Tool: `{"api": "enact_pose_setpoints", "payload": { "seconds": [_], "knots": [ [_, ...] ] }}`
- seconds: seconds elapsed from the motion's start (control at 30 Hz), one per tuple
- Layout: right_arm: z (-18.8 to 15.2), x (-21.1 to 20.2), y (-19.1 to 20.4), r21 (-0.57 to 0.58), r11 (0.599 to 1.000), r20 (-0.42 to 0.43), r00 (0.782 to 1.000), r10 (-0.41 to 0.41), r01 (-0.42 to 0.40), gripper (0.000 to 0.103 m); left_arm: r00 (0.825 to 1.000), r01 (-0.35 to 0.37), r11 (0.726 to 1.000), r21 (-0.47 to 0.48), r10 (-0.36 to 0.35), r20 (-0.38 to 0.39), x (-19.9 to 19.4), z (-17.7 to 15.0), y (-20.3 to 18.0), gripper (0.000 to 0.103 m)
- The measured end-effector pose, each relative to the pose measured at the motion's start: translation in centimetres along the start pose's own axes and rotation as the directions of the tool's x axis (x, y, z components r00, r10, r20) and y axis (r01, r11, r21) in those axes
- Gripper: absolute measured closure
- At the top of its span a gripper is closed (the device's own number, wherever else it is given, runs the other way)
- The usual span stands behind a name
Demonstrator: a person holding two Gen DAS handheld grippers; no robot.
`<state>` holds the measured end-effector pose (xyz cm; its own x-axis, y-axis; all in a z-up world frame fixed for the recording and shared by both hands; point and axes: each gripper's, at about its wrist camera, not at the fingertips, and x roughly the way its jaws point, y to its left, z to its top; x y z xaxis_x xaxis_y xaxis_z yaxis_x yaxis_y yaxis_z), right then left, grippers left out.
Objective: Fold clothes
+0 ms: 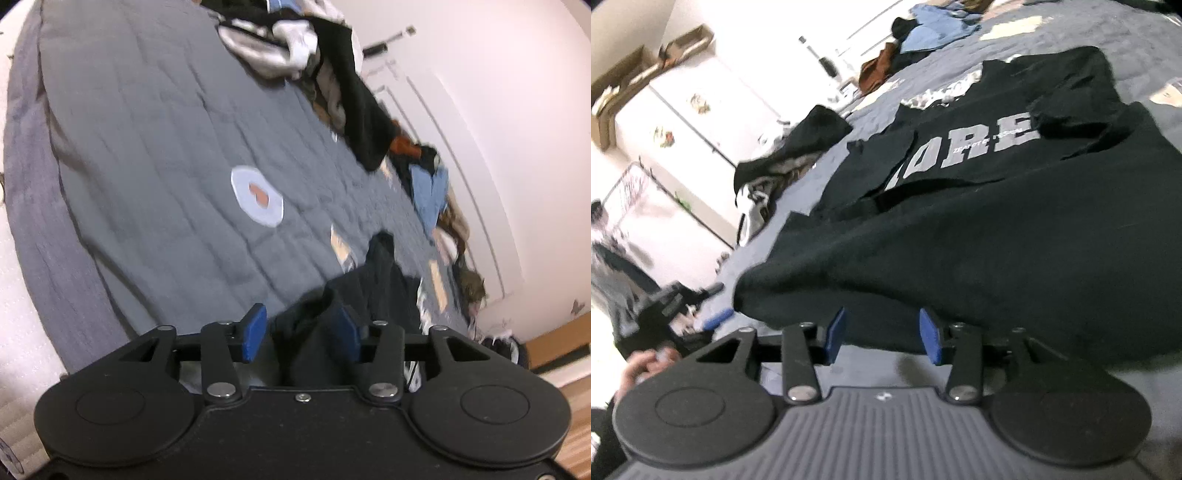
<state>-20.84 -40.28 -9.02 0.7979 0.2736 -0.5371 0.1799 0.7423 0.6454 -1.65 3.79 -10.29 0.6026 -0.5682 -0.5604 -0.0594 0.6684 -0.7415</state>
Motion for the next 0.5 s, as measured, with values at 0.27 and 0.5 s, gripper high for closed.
{"api": "enact_pose_setpoints", "payload": {
  "seconds": [0.27,0.5],
  "knots": [
    [-0.5,-5.2,-2.4,0.231,0.973,0.095,0.995,-0.002,-0.020,0.059,0.996,-0.010,0.997,0.073,0.016,-0.082,2.2,-1.9,-1.1,0.058],
    [-2.5,-8.3,-6.4,0.426,0.905,0.168,0.980,-0.106,0.025,0.059,0.996,-0.020,0.994,0.104,0.029,-0.086,4.0,-2.9,-1.8,0.060]
  ]
}}
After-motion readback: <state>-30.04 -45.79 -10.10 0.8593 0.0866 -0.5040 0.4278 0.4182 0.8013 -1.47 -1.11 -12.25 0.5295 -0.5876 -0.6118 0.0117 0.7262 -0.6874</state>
